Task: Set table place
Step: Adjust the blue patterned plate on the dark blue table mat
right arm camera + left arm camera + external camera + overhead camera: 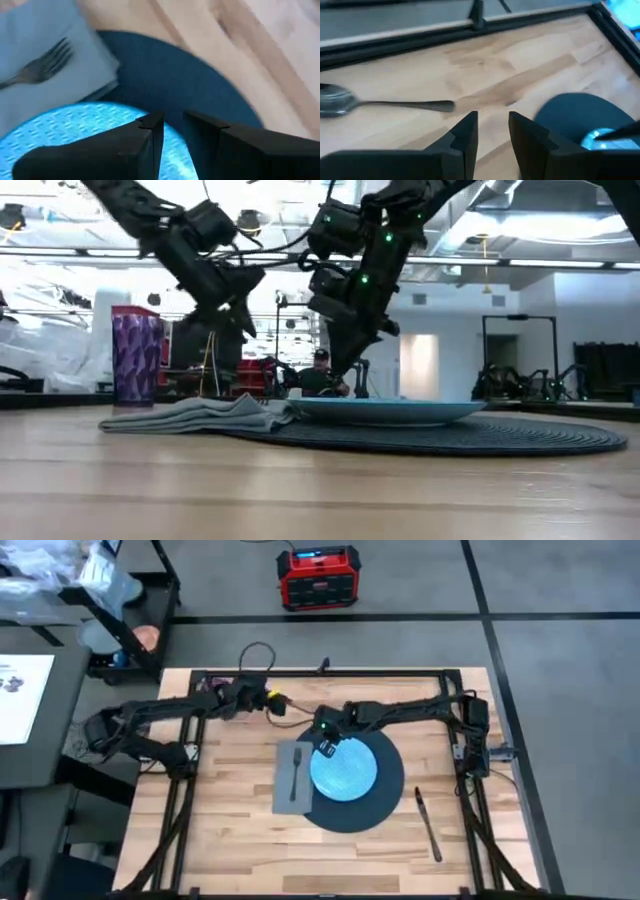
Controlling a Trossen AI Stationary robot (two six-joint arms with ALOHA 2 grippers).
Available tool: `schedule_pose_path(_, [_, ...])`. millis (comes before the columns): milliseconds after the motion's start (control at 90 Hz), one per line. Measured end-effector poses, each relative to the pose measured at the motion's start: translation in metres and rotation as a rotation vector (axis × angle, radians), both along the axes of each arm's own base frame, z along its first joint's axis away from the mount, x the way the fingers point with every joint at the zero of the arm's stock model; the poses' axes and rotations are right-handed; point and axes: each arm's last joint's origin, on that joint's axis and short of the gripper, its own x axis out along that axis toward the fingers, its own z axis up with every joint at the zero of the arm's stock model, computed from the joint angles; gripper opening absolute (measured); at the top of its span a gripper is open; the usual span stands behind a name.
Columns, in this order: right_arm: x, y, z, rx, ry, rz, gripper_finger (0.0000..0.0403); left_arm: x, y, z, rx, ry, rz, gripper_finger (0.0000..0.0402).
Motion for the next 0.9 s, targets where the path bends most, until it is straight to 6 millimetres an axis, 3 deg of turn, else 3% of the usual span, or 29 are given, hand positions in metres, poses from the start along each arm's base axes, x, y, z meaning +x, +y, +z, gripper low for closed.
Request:
schedule_pose_path(167, [-0.006,0.020,-0.022,-0.013,-0.042,-0.042,0.0061,0.010,0.020,0.016,-0.089,0.183,-0.008,0.0093])
schedule_pose_path(344, [-0.020,0.038,-0.055,0.026,-0.101,-0.086,0.0061,0.019,0.041,0.031,-0.096,0.240,-0.022,0.0093])
schedule_pose_path(567, [-0.030,0.061,-0.072,0.026,-0.171,-0.047,0.0061,0.025,0.050,0.048,0.034,0.416,-0.322,0.0093])
schedule_pose_path(778, [-0.041,0.085,-0.083,0.045,-0.171,0.001,0.0061,0.021,0.048,0.053,0.148,0.594,-0.596,0.0093])
schedule_pose_path(900, [-0.042,0.092,-0.079,0.038,-0.218,0.056,0.0061,0.017,0.047,0.052,0.171,0.677,-0.650,0.0093])
